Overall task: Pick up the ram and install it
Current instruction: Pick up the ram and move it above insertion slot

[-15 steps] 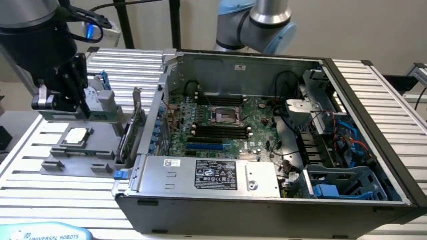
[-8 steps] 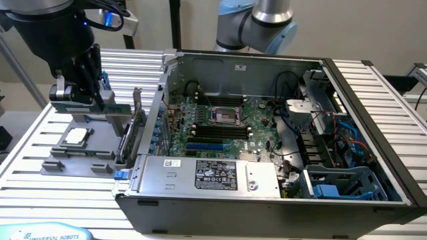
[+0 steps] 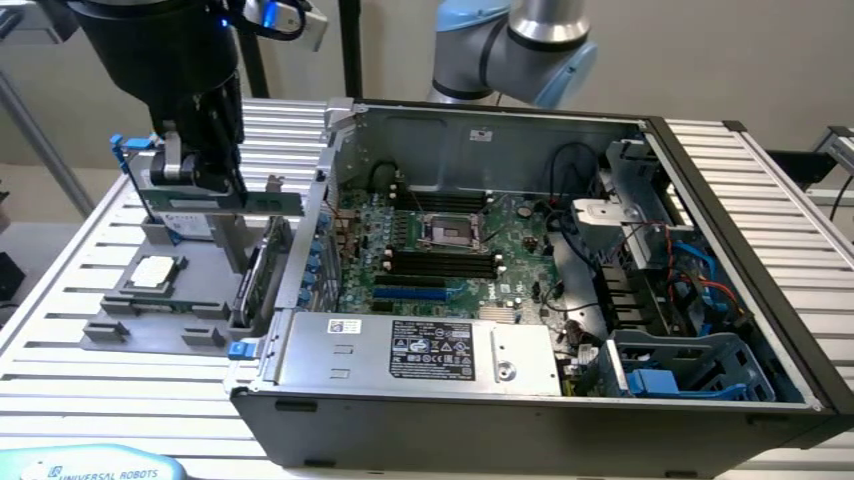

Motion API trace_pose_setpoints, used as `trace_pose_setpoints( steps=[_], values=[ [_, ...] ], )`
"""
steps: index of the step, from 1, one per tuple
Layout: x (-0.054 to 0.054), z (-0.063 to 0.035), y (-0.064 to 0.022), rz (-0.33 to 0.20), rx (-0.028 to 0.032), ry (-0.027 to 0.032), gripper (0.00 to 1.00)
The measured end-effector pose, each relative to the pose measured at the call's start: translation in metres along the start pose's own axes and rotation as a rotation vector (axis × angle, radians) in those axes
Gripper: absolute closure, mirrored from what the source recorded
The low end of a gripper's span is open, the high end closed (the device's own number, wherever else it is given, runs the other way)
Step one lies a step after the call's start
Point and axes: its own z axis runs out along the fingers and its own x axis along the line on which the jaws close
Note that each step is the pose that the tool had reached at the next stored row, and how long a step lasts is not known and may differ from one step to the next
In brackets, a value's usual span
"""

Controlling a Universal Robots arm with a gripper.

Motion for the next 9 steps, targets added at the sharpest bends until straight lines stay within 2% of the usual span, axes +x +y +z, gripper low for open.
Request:
trace_pose_setpoints(
  steps=[4, 9],
  values=[
    [0.001, -0.0050, -0.0182, 0.000, 0.0006, -0.0142, 0.86],
    [0.002, -0.0090, -0.0409, 0.000, 0.0011, -0.0272, 0.86]
  ],
)
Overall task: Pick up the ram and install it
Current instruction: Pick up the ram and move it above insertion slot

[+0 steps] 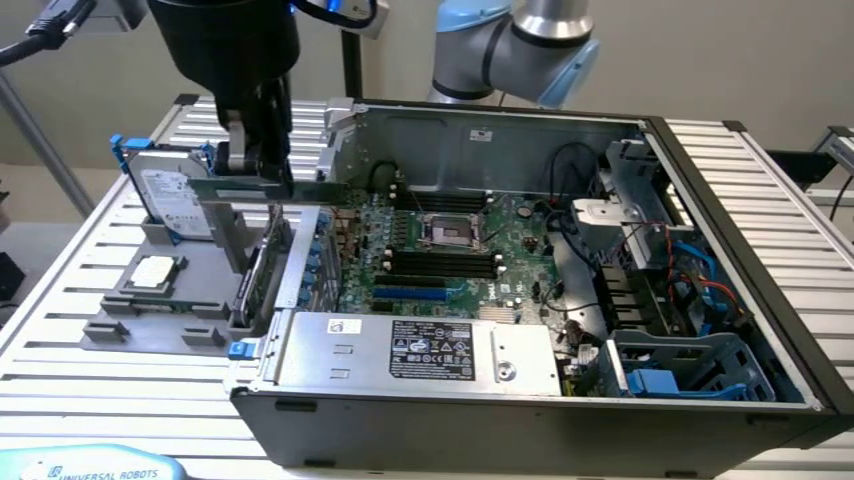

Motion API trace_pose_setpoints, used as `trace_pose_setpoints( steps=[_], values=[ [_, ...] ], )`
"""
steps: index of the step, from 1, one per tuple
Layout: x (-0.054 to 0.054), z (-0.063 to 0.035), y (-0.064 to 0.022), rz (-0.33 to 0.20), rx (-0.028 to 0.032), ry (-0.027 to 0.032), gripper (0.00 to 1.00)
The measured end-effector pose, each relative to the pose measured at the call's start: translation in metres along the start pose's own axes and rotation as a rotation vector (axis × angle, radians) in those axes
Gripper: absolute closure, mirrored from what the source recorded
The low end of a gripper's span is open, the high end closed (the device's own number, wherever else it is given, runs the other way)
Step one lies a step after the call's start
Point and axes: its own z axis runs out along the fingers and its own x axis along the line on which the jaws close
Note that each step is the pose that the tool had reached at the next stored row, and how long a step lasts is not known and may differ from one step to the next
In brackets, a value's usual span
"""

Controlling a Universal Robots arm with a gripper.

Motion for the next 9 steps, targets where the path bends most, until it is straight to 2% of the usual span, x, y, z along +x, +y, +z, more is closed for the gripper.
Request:
trace_pose_setpoints(
  steps=[4, 9],
  values=[
    [0.001, -0.0009, -0.0178, 0.000, 0.0003, -0.0077, 0.86],
    [0.002, -0.0011, -0.0408, 0.000, 0.0004, -0.0119, 0.86]
  ],
)
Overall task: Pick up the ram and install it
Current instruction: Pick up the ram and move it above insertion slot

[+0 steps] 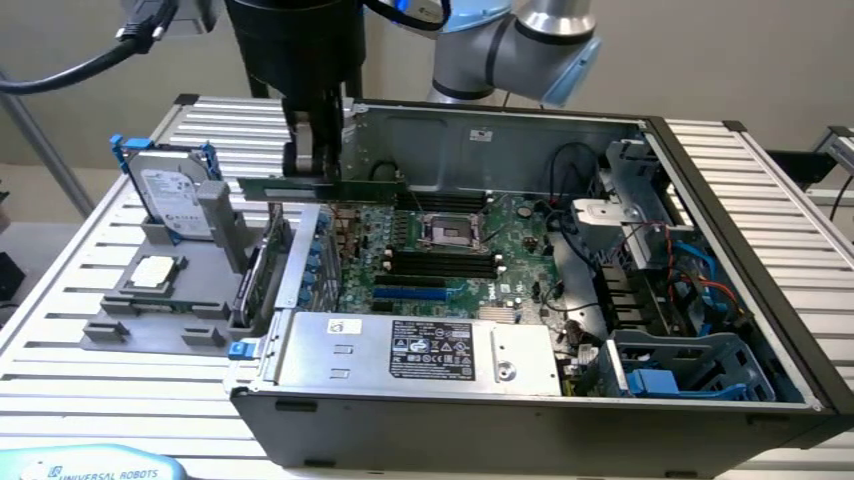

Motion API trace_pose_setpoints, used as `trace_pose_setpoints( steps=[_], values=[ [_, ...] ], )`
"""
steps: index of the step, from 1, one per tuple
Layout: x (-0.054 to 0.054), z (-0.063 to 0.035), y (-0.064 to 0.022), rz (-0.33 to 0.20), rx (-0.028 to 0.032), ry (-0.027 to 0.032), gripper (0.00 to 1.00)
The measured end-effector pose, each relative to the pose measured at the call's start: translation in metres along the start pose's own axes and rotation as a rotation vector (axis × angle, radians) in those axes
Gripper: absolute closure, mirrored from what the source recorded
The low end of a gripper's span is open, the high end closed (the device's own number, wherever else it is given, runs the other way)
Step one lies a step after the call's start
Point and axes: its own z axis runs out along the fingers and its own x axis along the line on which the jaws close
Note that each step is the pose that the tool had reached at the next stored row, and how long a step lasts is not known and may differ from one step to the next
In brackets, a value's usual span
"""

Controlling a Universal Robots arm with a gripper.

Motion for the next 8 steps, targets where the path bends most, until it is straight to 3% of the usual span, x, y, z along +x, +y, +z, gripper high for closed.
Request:
trace_pose_setpoints(
  steps=[8],
  values=[
    [0.002, 0.0009, -0.0362, 0.000, -0.0018, -0.0017, 0.86]
  ],
)
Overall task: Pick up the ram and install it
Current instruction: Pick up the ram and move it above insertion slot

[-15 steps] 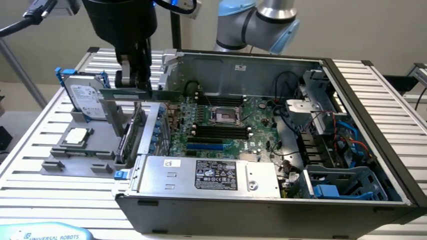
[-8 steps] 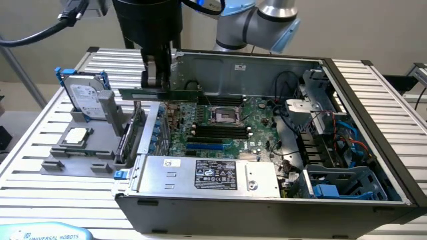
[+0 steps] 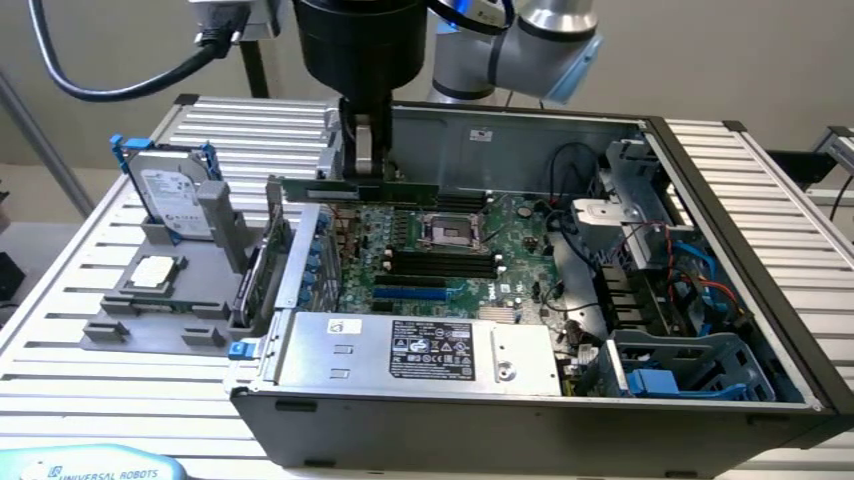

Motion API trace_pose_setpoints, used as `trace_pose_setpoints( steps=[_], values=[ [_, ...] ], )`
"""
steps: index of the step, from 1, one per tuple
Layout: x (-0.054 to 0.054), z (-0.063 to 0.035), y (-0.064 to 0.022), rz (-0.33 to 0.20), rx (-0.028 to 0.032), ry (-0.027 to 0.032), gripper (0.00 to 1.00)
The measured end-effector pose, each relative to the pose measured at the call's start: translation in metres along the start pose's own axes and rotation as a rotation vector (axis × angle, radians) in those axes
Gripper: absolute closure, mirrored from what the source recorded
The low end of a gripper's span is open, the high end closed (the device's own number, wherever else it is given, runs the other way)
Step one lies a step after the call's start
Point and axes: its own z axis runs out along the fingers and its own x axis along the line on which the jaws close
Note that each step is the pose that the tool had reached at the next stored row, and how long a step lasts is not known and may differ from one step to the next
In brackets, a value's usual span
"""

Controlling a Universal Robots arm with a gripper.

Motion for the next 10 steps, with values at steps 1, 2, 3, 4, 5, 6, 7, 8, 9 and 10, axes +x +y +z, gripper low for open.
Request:
trace_pose_setpoints(
  steps=[1, 2, 3, 4, 5, 6, 7, 8, 9, 10],
  values=[
    [0.000, 0.0009, -0.0045, 0.000, -0.0005, -0.0001, 0.86],
    [0.001, 0.0019, -0.0093, 0.000, -0.0012, 0.0000, 0.86],
    [0.001, 0.0029, -0.0138, 0.000, -0.0019, 0.0000, 0.86],
    [0.001, 0.0040, -0.0184, 0.000, -0.0025, 0.0000, 0.86],
    [0.002, 0.0051, -0.0229, 0.000, -0.0032, -0.0001, 0.86],
    [0.002, 0.0063, -0.0275, 0.000, -0.0037, 0.0001, 0.86],
    [0.002, 0.0075, -0.0320, 0.001, -0.0042, 0.0005, 0.86],
    [0.001, 0.0087, -0.0365, 0.001, -0.0047, 0.0012, 0.86],
    [0.001, 0.0100, -0.0409, 0.001, -0.0051, 0.0021, 0.86],
    [0.000, 0.0114, -0.0454, 0.001, -0.0054, 0.0035, 0.86]
  ],
)
